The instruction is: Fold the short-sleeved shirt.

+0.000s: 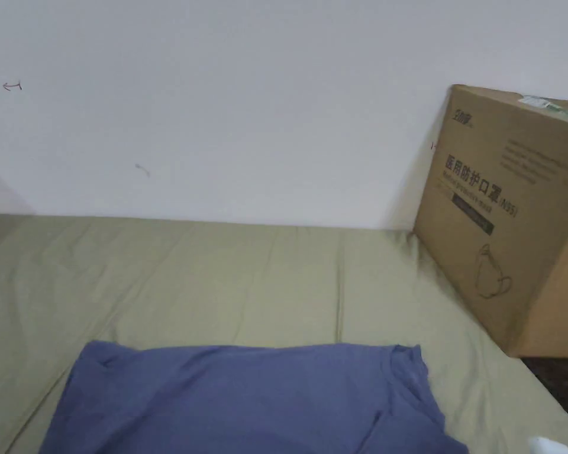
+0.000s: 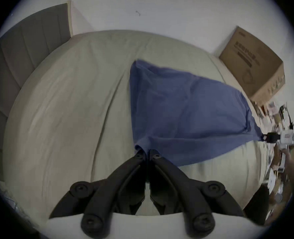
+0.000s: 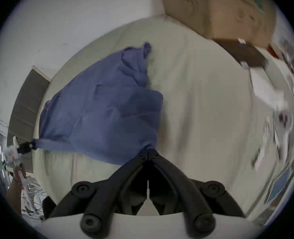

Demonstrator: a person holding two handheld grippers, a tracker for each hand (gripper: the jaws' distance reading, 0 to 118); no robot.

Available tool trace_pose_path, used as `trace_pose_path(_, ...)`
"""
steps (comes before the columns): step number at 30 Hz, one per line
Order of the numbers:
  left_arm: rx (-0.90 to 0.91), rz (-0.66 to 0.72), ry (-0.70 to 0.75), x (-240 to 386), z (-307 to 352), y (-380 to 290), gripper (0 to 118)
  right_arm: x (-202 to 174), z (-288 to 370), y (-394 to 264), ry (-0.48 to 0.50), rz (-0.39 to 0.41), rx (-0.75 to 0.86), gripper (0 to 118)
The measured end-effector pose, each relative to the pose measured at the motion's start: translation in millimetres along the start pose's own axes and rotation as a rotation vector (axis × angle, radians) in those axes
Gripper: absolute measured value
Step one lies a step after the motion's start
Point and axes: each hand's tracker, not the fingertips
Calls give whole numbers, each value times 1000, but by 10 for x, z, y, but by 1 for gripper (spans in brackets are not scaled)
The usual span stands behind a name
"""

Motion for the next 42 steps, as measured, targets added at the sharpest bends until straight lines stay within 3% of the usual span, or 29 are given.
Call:
trace_pose_path(6, -66, 7, -23, -2, 434, -834, 2, 279, 466, -839, 13, 43, -69, 0)
trace_pose_path(14, -108, 39, -17, -15, 763, -1588, 2, 272, 645, -1592, -49, 172, -176, 0)
trace_pose_path(18, -120, 15, -7, -48, 735, -1664, 2, 190, 608, -1740, -68, 250, -177, 0)
trace_pose_path(21, -192, -16, 8, -17, 572, -1689, 2, 152, 514, -1719, -91, 263, -189, 0)
trace_pose_path(29, -164, -20, 37, 36, 559, -1753, 7, 44, 433, -1705, -148, 272, -215, 2)
trace_pose_path(30, -157, -5, 15, 18, 607, -1741, 13, 8, 494, -1718, -146, 276, -199, 11)
trace_pose_path(31, -142, 25, -15, -14, 676, -1730, 21, -28, 571, -1732, -105, 282, -161, 28)
trace_pose_path(32, -128, 59, -37, -40, 766, -1718, 40, -59, 665, -1745, -66, 270, -150, 58)
trace_pose_path(33, -118, 88, -53, -54, 843, -1711, 84, -87, 727, -1753, -62, 261, -157, 106)
trace_pose_path(34, -115, 110, -61, -61, 927, -1709, 114, -124, 808, -1767, -41, 250, -154, 117)
trace_pose_path(35, -96, 120, -68, -61, 1024, -1706, 117, -168, 958, -1742, -19, 270, -77, 114)
trace_pose_path(36, -15, 122, -94, -56, 1231, -1699, 110, -175, 1044, -1711, 11, 244, -88, 115)
trace_pose_path(39, 77, 73, -66, 74, 1498, -1625, 111, -305, 1338, -1649, 38, 239, 14, 115)
trace_pose_path(42, 206, 67, -74, 248, 1743, -1578, 113, -493, 1583, -1659, 41, 178, 199, 115)
